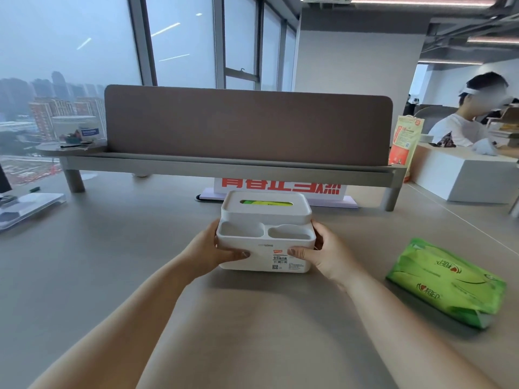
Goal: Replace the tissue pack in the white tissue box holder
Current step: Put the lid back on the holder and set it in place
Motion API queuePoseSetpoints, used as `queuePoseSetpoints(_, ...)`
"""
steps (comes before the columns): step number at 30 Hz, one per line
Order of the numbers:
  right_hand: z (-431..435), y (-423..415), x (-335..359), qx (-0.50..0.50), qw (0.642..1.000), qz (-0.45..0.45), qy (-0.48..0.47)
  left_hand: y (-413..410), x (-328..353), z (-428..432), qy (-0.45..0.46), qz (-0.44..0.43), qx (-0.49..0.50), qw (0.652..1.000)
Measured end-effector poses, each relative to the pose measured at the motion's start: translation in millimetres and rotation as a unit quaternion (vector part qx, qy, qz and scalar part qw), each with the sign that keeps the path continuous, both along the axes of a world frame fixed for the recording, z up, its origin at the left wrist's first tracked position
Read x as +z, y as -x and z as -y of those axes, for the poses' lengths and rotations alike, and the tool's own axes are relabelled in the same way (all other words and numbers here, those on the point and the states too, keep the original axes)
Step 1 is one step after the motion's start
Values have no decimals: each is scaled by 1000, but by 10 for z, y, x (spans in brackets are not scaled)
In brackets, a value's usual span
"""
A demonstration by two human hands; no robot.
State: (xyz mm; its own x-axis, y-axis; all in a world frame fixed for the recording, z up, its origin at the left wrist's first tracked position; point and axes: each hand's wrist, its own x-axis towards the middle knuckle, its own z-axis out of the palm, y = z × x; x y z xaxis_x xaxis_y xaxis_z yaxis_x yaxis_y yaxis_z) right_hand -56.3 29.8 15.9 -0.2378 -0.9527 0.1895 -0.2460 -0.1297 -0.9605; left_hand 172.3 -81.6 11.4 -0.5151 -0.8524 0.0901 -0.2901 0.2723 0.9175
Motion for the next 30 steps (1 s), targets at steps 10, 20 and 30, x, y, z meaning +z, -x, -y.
queuePoseSetpoints(10, 671, 208, -33, -19, 1000, 2, 9, 254, -31, 635, -9, 0, 23, 1000)
queuePoseSetpoints(20, 895, 257, -53, -33, 999, -20, 3, 303, -30, 865, -21, 18, 13, 1000)
queuePoseSetpoints(30, 692, 222, -13, -46, 996, -69, -37, 355, 142, 371, 51, 29, 120, 991)
